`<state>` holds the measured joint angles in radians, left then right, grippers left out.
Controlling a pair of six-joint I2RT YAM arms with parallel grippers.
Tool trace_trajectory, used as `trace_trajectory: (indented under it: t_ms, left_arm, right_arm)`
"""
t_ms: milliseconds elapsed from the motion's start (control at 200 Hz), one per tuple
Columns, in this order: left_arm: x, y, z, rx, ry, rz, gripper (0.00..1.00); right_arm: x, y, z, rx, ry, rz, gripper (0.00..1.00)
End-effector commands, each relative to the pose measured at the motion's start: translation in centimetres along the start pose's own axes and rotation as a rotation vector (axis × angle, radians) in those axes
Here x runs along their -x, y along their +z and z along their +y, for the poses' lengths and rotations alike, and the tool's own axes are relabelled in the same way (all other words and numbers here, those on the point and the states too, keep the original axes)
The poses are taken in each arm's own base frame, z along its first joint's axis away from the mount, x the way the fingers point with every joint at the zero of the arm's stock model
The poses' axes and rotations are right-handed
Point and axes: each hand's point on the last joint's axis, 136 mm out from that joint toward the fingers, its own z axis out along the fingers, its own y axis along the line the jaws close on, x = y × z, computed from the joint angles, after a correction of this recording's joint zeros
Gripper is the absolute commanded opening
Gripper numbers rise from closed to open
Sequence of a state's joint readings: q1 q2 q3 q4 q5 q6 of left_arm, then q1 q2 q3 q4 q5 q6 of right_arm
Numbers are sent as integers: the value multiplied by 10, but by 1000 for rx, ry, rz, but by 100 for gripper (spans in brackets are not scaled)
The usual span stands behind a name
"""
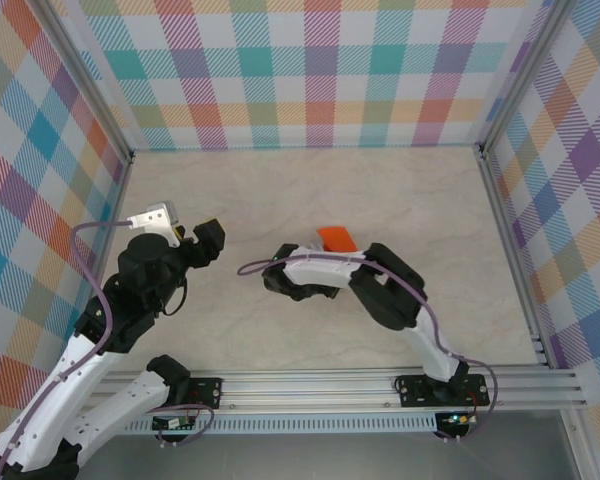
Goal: Fold a paper plane with a square sheet of paper (fold left side to right side)
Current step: Turn over the paper at the center of the table.
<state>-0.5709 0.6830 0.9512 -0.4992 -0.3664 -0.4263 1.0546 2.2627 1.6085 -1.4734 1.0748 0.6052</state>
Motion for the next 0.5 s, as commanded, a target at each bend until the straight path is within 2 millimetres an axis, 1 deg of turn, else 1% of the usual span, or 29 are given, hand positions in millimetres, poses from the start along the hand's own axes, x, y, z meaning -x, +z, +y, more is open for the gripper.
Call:
trace_trajectory:
  t_ms: [0,140,185,345,440,495]
  left_arm:
    - [3,-1,10,48,-4,-24,83]
    - [1,2,11,53,-5,-20,84]
    - [0,3,11,54,-7,-20,84]
    - [-3,8,11,60,-3,-5,85]
    - [-5,10,9,55,-2,4,85]
    - [-6,12,8,52,-1,10,86]
  right_arm:
    - [-7,-5,-14,-204,-85,20,5]
    - [-7,-11,1,-195,-106,-5,7]
    - [-7,-12,9,-159,-116,-17,10]
    - [-13,-10,39,27,-130,-31,31]
    - [-15,-19,56,202,-102,-64,44]
    - [-14,-32,63,327,-78,-101,52]
